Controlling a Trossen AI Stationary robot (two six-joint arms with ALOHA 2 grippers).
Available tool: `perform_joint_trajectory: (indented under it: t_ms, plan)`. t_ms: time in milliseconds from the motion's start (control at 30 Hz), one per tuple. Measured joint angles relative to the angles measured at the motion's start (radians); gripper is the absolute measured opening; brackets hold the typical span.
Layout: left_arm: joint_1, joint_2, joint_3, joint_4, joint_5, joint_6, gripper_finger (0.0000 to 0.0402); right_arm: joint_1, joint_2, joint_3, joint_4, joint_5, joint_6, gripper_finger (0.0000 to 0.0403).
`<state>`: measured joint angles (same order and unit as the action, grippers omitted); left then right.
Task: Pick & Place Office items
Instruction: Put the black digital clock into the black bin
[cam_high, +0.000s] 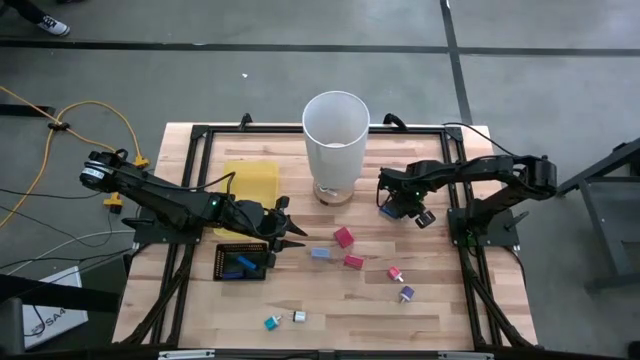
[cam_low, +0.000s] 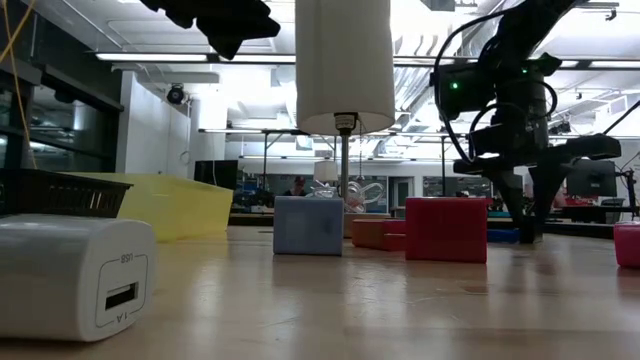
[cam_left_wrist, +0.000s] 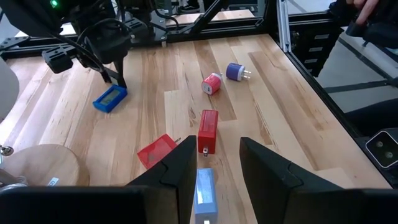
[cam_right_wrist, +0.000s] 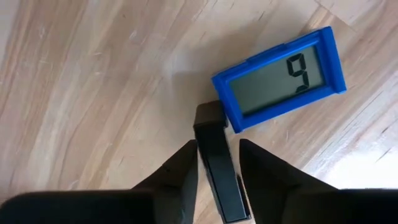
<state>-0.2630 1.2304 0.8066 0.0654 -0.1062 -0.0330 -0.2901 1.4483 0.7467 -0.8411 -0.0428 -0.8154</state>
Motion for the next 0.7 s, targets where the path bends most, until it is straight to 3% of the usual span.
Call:
perform_joint_trajectory:
  t_ms: [333,700]
  plan:
    - [0.000,0.000,0.000,0.000,0.000,0.000,0.0118,0.000,-0.001,0.000,-0.012,-0.014,0.000,0.0046]
    - [0.000,0.000,0.000,0.000,0.000,0.000,0.0118,0.000,-0.001,0.000,-0.031,-0.027,0.001,0.0041]
